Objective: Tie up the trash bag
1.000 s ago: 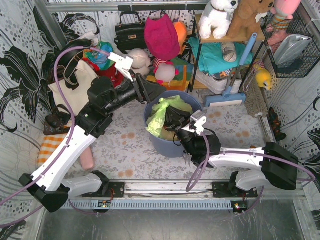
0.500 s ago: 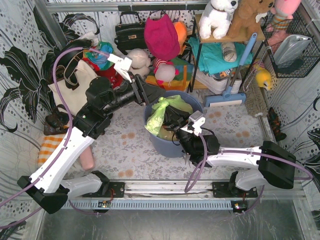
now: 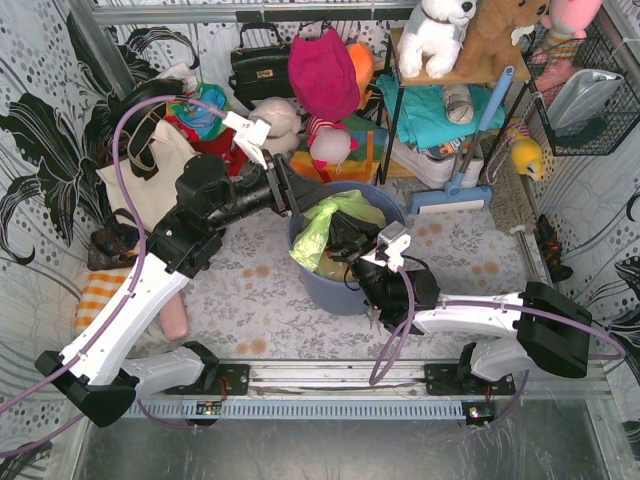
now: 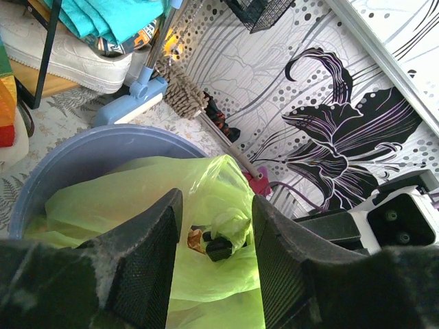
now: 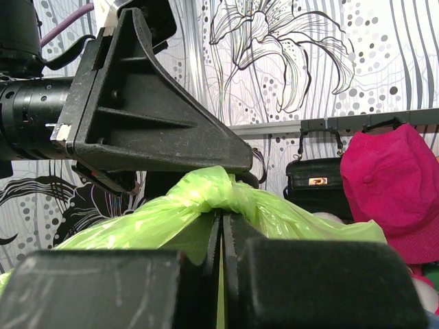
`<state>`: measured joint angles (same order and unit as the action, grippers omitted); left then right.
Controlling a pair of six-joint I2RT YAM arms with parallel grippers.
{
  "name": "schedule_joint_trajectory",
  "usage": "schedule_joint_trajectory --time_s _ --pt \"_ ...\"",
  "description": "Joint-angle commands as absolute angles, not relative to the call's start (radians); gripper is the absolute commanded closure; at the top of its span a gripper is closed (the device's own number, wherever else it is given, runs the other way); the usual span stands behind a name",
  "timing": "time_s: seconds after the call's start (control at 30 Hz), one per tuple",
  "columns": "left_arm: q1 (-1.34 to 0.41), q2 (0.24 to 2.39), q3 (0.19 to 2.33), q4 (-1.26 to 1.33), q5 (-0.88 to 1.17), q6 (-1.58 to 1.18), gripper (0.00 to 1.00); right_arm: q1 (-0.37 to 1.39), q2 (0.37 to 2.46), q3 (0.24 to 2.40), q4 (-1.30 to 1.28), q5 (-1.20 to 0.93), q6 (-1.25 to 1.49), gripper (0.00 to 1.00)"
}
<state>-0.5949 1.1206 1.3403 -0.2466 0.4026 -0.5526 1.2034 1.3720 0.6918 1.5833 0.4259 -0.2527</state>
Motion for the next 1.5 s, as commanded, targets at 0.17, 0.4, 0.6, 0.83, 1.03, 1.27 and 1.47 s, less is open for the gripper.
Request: schedule_joint_trajectory --time_s 0.17,0.4,0.6,0.83,1.03,1.27,1.47 --pt "-0.596 1.109 1.353 -0.242 0.433 -0.532 0.65 1.206 1.358 0.707 1.698 0.425 -0.264 1.00" --pt "-0.597 1.114 1.359 -0.216 0.459 -0.531 0.93 1.207 1.358 0.707 1.697 0.428 -0.267 1.00" --pt "-0.597 1.104 1.351 -0.147 0.433 -0.508 1.00 1.207 1.314 0.686 1.648 0.457 -0.209 1.00" --pt "-0.597 1.112 1.348 -0.063 0.416 -0.488 1.00 1.206 1.111 0.606 1.395 0.494 -0.017 0.79" --pt "-0.597 1.126 1.338 0.003 0.411 -0.487 1.00 1.206 0.916 0.591 1.086 0.464 0.092 0.64" --pt "-0.597 1.152 1.339 0.059 0.435 -0.499 1.00 1.206 0.802 0.664 0.738 0.410 0.220 0.46" --pt "-0.597 1.158 1.332 0.089 0.445 -0.510 1.00 1.206 0.842 0.762 0.590 0.221 0.322 0.41"
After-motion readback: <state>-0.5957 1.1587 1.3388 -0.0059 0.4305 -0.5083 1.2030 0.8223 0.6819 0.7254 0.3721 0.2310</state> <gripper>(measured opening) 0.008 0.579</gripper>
